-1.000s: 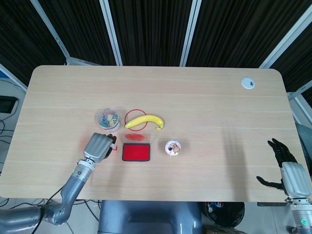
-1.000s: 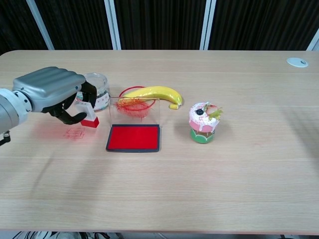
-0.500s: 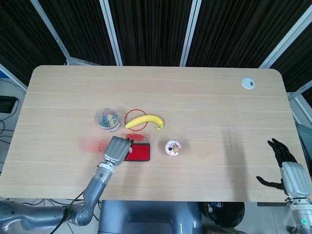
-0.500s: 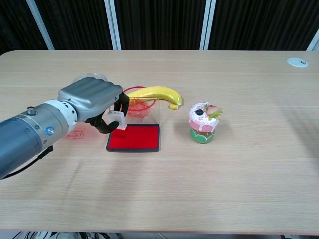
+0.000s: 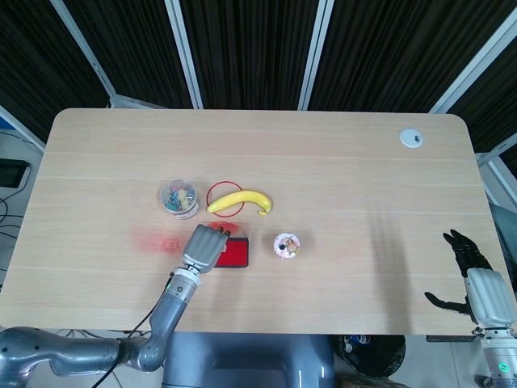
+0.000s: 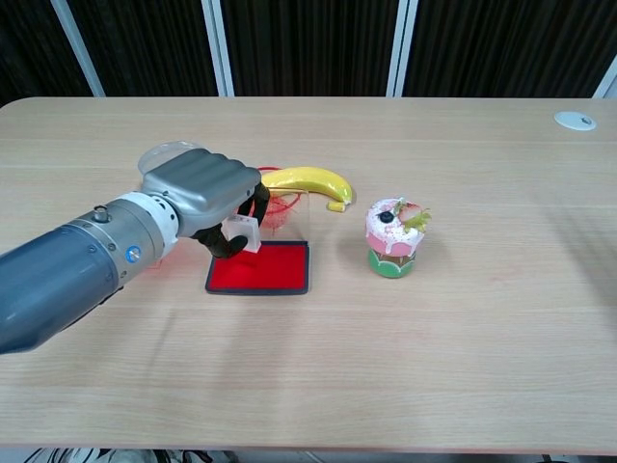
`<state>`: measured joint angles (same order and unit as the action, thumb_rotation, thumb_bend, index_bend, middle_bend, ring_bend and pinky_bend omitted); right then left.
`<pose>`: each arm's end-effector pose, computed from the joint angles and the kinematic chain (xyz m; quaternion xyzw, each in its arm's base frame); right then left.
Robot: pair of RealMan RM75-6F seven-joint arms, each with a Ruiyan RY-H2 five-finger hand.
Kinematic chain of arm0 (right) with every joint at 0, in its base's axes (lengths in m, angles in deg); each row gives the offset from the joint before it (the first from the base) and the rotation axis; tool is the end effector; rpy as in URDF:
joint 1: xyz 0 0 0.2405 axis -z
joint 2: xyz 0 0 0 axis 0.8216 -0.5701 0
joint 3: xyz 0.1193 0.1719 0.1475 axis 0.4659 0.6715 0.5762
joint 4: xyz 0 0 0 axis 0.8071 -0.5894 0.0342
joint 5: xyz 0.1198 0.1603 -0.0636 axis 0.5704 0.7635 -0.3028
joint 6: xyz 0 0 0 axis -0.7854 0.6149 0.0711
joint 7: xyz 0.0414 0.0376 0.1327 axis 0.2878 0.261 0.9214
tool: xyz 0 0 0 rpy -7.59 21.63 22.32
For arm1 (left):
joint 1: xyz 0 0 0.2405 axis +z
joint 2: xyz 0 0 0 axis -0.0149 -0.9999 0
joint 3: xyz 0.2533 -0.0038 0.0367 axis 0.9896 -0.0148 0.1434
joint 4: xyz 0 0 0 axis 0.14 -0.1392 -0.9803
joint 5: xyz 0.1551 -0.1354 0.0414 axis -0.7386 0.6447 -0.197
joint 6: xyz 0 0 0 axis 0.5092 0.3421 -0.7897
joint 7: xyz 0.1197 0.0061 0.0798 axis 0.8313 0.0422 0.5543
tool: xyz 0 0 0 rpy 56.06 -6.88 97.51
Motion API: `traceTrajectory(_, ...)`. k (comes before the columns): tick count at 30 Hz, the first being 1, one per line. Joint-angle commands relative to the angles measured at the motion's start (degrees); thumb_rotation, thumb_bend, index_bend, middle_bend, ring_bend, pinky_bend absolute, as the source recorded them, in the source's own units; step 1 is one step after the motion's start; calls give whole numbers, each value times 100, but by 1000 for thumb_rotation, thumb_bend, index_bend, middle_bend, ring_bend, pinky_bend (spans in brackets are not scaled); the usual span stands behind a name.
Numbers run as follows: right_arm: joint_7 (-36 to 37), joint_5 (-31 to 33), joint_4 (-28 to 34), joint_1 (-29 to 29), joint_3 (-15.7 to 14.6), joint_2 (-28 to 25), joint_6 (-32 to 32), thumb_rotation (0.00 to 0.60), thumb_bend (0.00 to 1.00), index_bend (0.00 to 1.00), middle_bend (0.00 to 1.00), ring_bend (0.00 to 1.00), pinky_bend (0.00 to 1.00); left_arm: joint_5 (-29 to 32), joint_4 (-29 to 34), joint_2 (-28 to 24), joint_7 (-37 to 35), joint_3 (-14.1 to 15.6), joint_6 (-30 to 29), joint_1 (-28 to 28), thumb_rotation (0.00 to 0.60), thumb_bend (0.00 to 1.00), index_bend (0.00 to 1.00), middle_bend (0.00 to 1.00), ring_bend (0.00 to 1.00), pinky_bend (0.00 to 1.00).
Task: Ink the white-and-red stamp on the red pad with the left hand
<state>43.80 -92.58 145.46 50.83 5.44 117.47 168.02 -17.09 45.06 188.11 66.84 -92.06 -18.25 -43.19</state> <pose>-0.3148 -0.1793 0.1621 0.5485 -0.4675 0.4445 0.5320 -0.0928 0.2973 -0.0927 -0.7960 -0.2611 -0.2840 0.4664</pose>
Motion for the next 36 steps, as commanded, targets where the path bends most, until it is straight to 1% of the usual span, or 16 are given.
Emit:
traceTrajectory(1, -2, 0, 3, -1, -1, -1, -2, 600, 153, 0, 0, 0, 177, 47, -30, 35, 68, 21, 2, -30, 600, 568, 730, 750, 618, 701)
traceTrajectory(15, -2, 19, 14, -3, 0, -8, -23, 600, 156, 0, 0, 0, 177, 219, -228, 180, 197, 170, 28, -104, 600, 570, 730, 750, 618, 701)
traceTrajectory(25, 8, 22, 15, -2, 5, -8, -19, 600, 156, 0, 0, 0, 177, 288, -356, 250, 226, 336, 56, -87, 600, 570, 730, 751, 619, 701)
traceTrajectory(36, 6, 3, 16, 4, 0, -7, -2, 600, 156, 0, 0, 0, 177, 249, -280, 208, 171, 272, -38, -110, 600, 570, 730, 751, 618, 701)
